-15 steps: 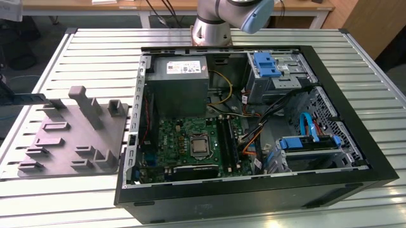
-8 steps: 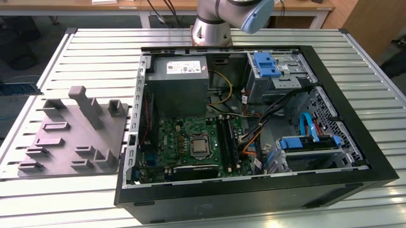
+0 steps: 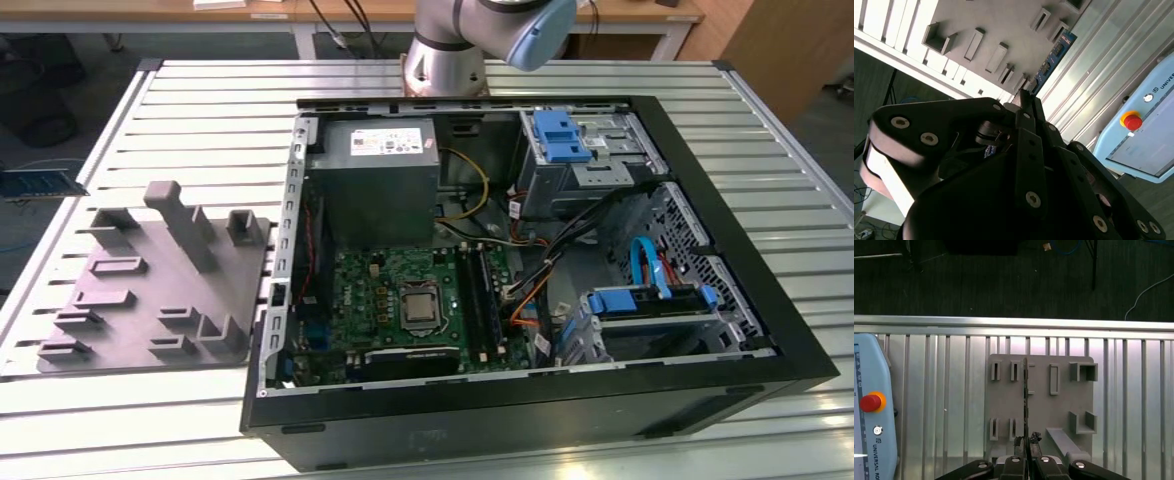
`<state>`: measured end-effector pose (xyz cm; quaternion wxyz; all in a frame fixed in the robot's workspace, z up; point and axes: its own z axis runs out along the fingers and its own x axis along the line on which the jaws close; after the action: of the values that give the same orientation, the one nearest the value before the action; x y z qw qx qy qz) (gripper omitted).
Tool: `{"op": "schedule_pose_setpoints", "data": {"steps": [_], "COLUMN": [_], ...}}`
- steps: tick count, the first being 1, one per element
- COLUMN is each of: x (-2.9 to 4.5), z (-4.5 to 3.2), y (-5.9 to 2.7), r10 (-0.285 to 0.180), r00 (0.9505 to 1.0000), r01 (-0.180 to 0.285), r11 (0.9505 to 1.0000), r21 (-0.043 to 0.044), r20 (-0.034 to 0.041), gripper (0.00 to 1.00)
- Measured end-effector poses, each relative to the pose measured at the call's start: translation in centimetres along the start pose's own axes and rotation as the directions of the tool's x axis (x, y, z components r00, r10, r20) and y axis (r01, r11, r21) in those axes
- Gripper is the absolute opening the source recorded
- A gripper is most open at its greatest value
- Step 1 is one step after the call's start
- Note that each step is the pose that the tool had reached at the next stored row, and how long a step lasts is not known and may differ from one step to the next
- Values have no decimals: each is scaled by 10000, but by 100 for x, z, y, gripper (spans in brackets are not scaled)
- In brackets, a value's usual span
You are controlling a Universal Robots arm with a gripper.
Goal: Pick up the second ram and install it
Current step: 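Pick up the second ram and move it above second insertion slot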
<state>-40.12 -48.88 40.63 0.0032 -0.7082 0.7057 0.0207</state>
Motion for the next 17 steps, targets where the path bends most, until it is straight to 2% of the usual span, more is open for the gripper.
{"op": "schedule_pose_setpoints", "data": {"steps": [4,7,17], "x": [0,0,1], "z": [-2,-1,-8], "y": [-15,-80,-419], "r10": [-2,0,1], "r00": [10000,10000,10000], "r01": [2,0,-1], "r11": [10000,10000,10000], "r21": [-2,-3,-23], "r20": [9,11,11], "gripper": [14,14,14]}}
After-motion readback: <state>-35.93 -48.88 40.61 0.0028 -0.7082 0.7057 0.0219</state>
